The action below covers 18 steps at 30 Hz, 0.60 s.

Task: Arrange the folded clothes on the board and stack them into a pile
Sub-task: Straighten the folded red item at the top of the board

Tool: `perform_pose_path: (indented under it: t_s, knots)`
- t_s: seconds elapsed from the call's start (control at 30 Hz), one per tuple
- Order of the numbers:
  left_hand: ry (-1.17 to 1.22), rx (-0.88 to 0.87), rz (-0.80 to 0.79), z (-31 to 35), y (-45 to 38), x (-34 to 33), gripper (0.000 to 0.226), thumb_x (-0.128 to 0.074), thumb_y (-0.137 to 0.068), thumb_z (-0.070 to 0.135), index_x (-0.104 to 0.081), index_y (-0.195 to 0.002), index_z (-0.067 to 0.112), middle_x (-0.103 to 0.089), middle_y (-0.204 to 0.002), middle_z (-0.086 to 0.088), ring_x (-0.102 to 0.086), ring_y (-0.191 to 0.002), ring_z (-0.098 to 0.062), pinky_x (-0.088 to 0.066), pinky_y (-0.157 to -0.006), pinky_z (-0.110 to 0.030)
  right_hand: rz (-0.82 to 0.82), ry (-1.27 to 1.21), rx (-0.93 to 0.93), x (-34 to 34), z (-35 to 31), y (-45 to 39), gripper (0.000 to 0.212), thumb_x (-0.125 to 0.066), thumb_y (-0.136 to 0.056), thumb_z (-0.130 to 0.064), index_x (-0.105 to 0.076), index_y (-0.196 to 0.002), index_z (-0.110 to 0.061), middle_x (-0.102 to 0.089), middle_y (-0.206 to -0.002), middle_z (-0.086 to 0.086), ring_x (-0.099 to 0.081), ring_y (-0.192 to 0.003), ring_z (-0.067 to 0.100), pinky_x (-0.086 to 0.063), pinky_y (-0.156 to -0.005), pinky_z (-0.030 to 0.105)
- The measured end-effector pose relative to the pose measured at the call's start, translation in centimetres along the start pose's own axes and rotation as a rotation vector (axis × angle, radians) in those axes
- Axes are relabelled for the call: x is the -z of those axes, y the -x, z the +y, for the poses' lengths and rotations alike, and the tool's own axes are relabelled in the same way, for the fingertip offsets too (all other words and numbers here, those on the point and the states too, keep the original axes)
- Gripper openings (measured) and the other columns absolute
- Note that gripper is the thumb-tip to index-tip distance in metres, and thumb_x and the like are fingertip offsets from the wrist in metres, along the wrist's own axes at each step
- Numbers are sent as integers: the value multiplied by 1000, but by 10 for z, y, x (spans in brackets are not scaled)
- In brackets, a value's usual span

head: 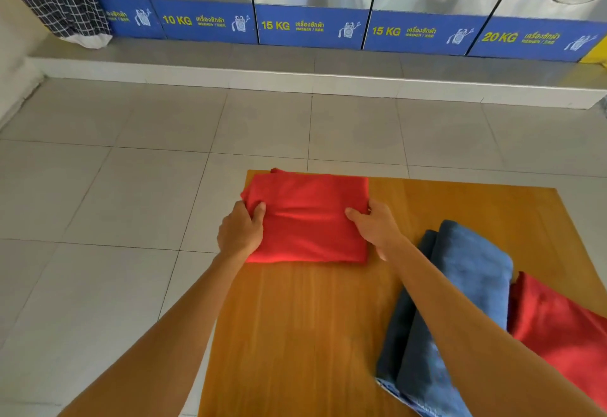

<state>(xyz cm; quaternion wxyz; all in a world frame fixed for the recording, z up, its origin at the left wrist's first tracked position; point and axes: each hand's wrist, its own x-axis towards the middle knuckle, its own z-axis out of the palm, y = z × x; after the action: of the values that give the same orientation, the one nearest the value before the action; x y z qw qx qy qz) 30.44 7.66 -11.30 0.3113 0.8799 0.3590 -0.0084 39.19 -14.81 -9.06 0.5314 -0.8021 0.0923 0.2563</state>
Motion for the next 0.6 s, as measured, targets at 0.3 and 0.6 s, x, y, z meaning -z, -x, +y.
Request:
perform_pose_path:
  t_s: [0.3, 0.6]
  knots:
    - [-113, -31, 103, 1, -28, -11, 51, -37, -98, 52, -54, -106, 6, -58, -82, -3, -57, -72, -23, -44, -64, -34, 130, 301, 196, -3, 4, -33, 37, -66, -95, -40, -62, -118, -10, -66, -99, 0, -62, -87, 22, -49, -72, 32]
    - [65, -11, 126, -5, -19, -3, 50, -46, -96, 50, -58, -112, 5, -64, -97, -9, -64, -87, -27, -48, -73, -34, 48, 365, 196, -1, 5, -12, 49, -54, -102, -39, -50, -140, -9, -64, -121, 5, -59, -97, 19, -49, -75, 30]
